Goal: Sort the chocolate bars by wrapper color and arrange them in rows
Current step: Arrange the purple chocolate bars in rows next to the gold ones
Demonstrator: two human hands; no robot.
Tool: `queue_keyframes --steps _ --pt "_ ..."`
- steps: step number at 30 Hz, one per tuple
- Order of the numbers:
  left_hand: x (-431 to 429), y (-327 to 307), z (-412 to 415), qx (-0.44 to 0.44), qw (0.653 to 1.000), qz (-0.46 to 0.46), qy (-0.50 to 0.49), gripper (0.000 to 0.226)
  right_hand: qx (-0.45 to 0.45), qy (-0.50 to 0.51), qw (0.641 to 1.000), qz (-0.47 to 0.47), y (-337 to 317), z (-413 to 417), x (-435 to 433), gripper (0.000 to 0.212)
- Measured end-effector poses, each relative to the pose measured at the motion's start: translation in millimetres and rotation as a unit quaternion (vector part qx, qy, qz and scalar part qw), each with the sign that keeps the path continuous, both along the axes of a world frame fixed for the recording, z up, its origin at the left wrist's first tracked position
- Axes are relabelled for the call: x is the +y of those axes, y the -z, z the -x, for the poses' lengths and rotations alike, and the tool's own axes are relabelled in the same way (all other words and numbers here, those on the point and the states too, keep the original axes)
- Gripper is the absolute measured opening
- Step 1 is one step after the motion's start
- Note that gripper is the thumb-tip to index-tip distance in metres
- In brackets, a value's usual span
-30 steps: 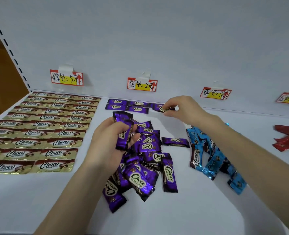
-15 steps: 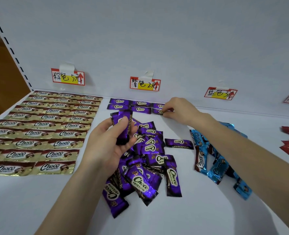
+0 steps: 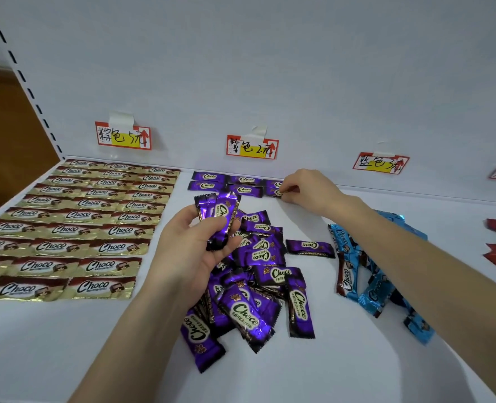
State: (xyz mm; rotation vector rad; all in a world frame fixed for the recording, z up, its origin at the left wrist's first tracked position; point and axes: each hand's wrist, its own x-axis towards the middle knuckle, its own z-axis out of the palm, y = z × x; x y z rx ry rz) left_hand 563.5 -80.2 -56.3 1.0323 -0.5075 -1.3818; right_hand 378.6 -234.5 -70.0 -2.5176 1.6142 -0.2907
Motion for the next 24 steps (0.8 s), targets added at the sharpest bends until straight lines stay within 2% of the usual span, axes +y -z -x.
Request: queue_keyframes --steps 2,5,8,11,14,18,19,21,24 --pt "2 -1 0 -0.009 1.0 0.012 -0.007 0.013 -0.056 0.009 0.998 0.01 -6 -3 8 0.021" --pt "5 -3 0 -0.015 0.999 0.035 -0.005 0.013 -0.207 0.002 0.978 0.0 -25 -18 35 0.017" --pt "9 -6 1 -0.04 0.997 0.062 0.005 0.014 -0.353 -0.043 0.928 -0.111 -46 -36 74 0.009" --pt "18 -9 2 -0.067 0.994 0.08 0.01 0.013 -0.394 -0.094 0.898 -0.169 -59 -44 104 0.009" --pt "29 -11 -4 -0.079 0.993 0.092 -0.004 0.014 -0.435 -0.085 0.877 -0.186 -65 -47 120 0.015" --pt "44 -11 -10 -0.075 0.989 0.118 -0.045 0.019 -0.544 -0.023 0.797 -0.26 -59 -53 142 0.008" --pt "47 -11 -10 -0.076 0.988 0.123 -0.049 0.026 -0.547 -0.016 0.79 -0.277 -56 -56 147 0.007" --pt "54 -9 -8 -0.082 0.989 0.118 -0.041 0.035 -0.525 -0.014 0.801 -0.287 -48 -60 154 0.007" --pt "59 -6 -10 -0.093 0.991 0.086 -0.031 0.027 -0.511 -0.008 0.809 -0.29 -45 -59 154 0.011"
